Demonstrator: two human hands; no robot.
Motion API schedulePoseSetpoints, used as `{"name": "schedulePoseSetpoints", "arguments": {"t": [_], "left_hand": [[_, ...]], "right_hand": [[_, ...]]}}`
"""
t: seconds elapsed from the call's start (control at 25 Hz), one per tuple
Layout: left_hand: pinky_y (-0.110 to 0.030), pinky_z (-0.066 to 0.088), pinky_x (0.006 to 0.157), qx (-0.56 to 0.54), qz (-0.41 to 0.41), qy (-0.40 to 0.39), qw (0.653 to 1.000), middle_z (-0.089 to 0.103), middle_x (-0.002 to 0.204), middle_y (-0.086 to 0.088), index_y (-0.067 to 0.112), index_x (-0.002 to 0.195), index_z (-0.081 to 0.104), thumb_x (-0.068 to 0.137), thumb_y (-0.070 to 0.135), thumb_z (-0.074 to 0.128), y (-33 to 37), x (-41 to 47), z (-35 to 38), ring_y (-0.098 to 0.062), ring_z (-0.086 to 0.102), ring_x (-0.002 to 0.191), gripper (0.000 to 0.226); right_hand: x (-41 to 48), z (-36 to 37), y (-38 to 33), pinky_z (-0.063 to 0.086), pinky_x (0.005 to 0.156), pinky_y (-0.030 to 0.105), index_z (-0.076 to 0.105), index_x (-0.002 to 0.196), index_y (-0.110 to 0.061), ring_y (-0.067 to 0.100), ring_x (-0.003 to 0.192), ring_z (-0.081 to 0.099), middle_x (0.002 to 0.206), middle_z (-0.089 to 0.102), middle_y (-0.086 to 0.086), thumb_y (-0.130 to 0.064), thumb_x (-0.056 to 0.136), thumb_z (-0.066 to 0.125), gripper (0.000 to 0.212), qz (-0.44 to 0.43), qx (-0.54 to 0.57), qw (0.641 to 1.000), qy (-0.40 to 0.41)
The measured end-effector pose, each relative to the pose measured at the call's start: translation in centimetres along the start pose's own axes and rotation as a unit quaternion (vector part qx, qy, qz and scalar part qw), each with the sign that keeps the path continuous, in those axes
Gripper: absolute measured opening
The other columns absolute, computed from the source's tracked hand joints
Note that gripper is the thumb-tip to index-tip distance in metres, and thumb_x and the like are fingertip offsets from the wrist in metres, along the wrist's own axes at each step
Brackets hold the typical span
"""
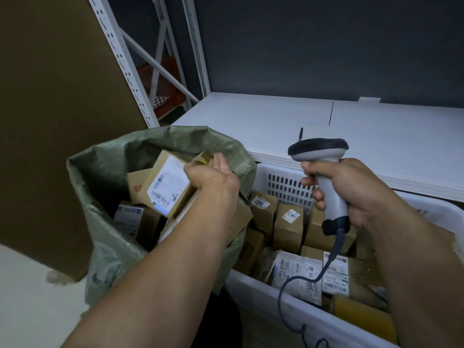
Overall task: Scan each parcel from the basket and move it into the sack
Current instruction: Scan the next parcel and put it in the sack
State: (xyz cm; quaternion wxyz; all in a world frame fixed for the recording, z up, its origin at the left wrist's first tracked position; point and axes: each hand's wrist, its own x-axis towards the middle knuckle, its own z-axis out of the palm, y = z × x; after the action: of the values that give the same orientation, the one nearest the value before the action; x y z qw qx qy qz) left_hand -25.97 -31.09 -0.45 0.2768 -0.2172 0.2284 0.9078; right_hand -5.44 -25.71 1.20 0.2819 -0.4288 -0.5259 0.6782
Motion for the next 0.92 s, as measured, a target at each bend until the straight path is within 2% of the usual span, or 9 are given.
{"name": "schedulePoseSetpoints", "arguments": {"t": [0.2, 0.4, 0.56, 0.68, 0.76, 0.8, 0.84, 0.92], "left_hand": [[-0.045, 0.056, 0.101, 0.049, -0.008, -0.098, 0.994, 0.063, 0.128, -0.031, -0.008, 0.138, 0.048, 0.106, 0.026, 0.042, -0.9, -0.9, -0.1, -0.041, 0.067, 0.115, 0.047], [-0.043, 0.060, 0.094, 0.179, -0.052, -0.153, 0.970, 0.071, 0.117, -0.025, -0.001, 0.116, 0.060, 0.106, 0.023, 0.043, -4.5, -1.3, -1.5, -0.037, 0.072, 0.106, 0.030], [-0.041, 0.057, 0.099, 0.311, -0.098, -0.173, 0.929, 0.074, 0.112, -0.017, 0.003, 0.111, 0.062, 0.104, 0.021, 0.047, -8.2, 0.1, -3.2, -0.029, 0.073, 0.106, 0.024], [-0.034, 0.056, 0.086, 0.469, -0.087, -0.155, 0.865, 0.075, 0.104, -0.011, 0.006, 0.104, 0.066, 0.099, 0.013, 0.051, -11.1, 2.1, -5.1, -0.023, 0.071, 0.097, 0.018], [-0.040, 0.054, 0.082, 0.588, -0.032, -0.138, 0.797, 0.071, 0.098, -0.011, 0.012, 0.091, 0.065, 0.094, 0.007, 0.055, -12.9, 4.2, -6.8, -0.029, 0.068, 0.096, 0.012], [-0.042, 0.054, 0.085, 0.662, 0.005, -0.141, 0.736, 0.069, 0.101, -0.013, 0.014, 0.090, 0.065, 0.092, 0.006, 0.057, -13.7, 5.5, -7.6, -0.033, 0.066, 0.102, 0.011], [-0.042, 0.052, 0.092, 0.745, 0.037, -0.153, 0.649, 0.066, 0.113, -0.016, 0.014, 0.096, 0.067, 0.092, 0.009, 0.058, -13.9, 6.4, -8.3, -0.036, 0.062, 0.112, 0.011], [-0.043, 0.038, 0.108, 0.886, 0.083, -0.165, 0.425, 0.045, 0.143, -0.017, 0.014, 0.127, 0.061, 0.097, 0.021, 0.058, -14.6, 8.1, -9.7, -0.038, 0.040, 0.136, 0.031]], "right_hand": [[0.2, -0.2, 0.2, 0.044, 0.044, 0.027, 0.068, 0.102, 0.000, 0.016, 0.046, 0.049, 0.085, 0.067, 0.015, -0.016, 0.090, 0.074, 0.021, 0.005, -0.004, 1.000, 0.006], [0.2, -1.2, 0.9, 0.046, 0.044, 0.027, 0.067, 0.105, 0.001, 0.015, 0.047, 0.051, 0.087, 0.067, 0.015, -0.018, 0.090, 0.074, 0.025, 0.021, -0.011, 0.999, 0.026], [0.9, -2.6, 1.9, 0.047, 0.044, 0.027, 0.068, 0.106, 0.000, 0.015, 0.046, 0.052, 0.087, 0.068, 0.015, -0.018, 0.090, 0.075, 0.025, 0.034, -0.010, 0.998, 0.045], [1.7, -3.6, 2.8, 0.047, 0.044, 0.027, 0.068, 0.106, 0.000, 0.015, 0.046, 0.053, 0.085, 0.067, 0.015, -0.017, 0.090, 0.075, 0.024, 0.048, -0.016, 0.997, 0.056], [2.4, -4.2, 3.4, 0.047, 0.044, 0.026, 0.068, 0.105, 0.000, 0.015, 0.045, 0.053, 0.083, 0.066, 0.014, -0.017, 0.090, 0.074, 0.023, 0.058, -0.012, 0.996, 0.070], [2.8, -4.6, 3.6, 0.047, 0.044, 0.026, 0.068, 0.105, 0.000, 0.014, 0.044, 0.053, 0.082, 0.066, 0.014, -0.017, 0.091, 0.074, 0.023, 0.061, -0.008, 0.995, 0.075], [3.2, -4.8, 3.8, 0.047, 0.044, 0.026, 0.068, 0.105, 0.000, 0.014, 0.044, 0.053, 0.082, 0.065, 0.013, -0.017, 0.091, 0.074, 0.023, 0.064, -0.007, 0.995, 0.075], [3.9, -5.4, 4.1, 0.047, 0.045, 0.026, 0.068, 0.105, 0.000, 0.013, 0.044, 0.054, 0.082, 0.066, 0.013, -0.017, 0.091, 0.074, 0.023, 0.071, -0.010, 0.994, 0.076]]}}
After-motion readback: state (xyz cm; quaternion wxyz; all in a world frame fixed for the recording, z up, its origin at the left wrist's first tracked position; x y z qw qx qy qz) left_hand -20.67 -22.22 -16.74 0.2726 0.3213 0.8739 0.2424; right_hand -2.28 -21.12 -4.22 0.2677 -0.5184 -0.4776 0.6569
